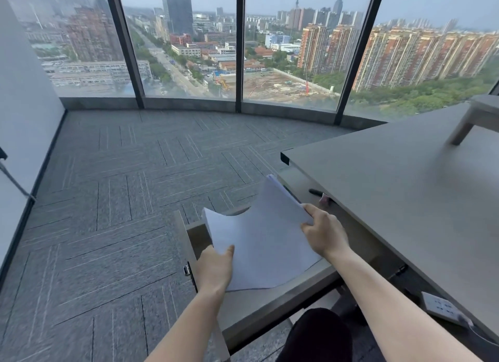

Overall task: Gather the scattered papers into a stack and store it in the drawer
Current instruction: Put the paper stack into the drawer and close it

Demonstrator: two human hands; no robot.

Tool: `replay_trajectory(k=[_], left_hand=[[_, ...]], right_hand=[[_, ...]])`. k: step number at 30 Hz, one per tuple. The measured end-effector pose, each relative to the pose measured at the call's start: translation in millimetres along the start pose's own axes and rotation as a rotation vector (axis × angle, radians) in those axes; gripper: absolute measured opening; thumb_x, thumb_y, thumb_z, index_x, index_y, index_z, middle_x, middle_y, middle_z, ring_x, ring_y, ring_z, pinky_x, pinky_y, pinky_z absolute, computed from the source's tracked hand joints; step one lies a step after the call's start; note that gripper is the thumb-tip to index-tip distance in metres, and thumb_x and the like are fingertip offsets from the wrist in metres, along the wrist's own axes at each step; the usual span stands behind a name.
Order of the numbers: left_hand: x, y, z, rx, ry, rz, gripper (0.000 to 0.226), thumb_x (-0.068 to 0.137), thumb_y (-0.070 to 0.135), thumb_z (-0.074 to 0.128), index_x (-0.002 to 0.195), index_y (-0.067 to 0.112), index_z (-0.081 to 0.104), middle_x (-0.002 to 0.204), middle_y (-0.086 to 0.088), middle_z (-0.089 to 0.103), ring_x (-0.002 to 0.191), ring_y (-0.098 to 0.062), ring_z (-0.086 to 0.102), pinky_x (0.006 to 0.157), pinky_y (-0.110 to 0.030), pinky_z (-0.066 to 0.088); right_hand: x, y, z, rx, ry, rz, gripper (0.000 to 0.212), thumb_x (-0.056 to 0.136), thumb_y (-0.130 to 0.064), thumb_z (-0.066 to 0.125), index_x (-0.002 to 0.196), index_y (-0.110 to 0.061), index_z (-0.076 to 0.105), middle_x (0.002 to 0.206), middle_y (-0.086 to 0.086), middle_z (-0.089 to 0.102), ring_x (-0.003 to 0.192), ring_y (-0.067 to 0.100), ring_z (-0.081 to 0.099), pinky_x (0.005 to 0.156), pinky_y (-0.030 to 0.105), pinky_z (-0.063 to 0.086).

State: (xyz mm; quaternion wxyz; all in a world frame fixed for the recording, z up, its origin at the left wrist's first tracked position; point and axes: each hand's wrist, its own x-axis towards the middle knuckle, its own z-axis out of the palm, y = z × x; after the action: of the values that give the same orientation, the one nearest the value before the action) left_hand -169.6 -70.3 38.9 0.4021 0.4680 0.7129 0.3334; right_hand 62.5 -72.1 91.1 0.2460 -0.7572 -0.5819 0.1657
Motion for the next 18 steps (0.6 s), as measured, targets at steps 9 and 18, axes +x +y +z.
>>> replay_trajectory(k=[9,18], left_hand=[[-2,-8,21,0.132,-0.138,-0.075,0.022,0.086,0.02,0.052,0.097,0.004,0.062,0.096,-0.012,0.066,0.088,-0.033,0.06,0.069,-0.029,0.042],[-1,-24,29,0.206,-0.189,-0.194,0.02,0.084,0.01,0.044,0.098,-0.004,0.051,0.085,-0.02,0.063,0.067,-0.032,0.061,0.052,-0.029,0.04]], right_hand=[[7,21,22,-0.015,-0.107,0.038,0.048,0.08,-0.012,0.046,0.117,-0.039,0.059,0.082,-0.01,0.071,0.076,0.022,0.065,0.065,0.032,0.054],[13,34,38,0.021,-0.202,0.064,0.045,0.076,-0.02,0.046,0.11,-0.046,0.056,0.086,-0.012,0.071,0.082,0.02,0.065,0.075,0.038,0.056]])
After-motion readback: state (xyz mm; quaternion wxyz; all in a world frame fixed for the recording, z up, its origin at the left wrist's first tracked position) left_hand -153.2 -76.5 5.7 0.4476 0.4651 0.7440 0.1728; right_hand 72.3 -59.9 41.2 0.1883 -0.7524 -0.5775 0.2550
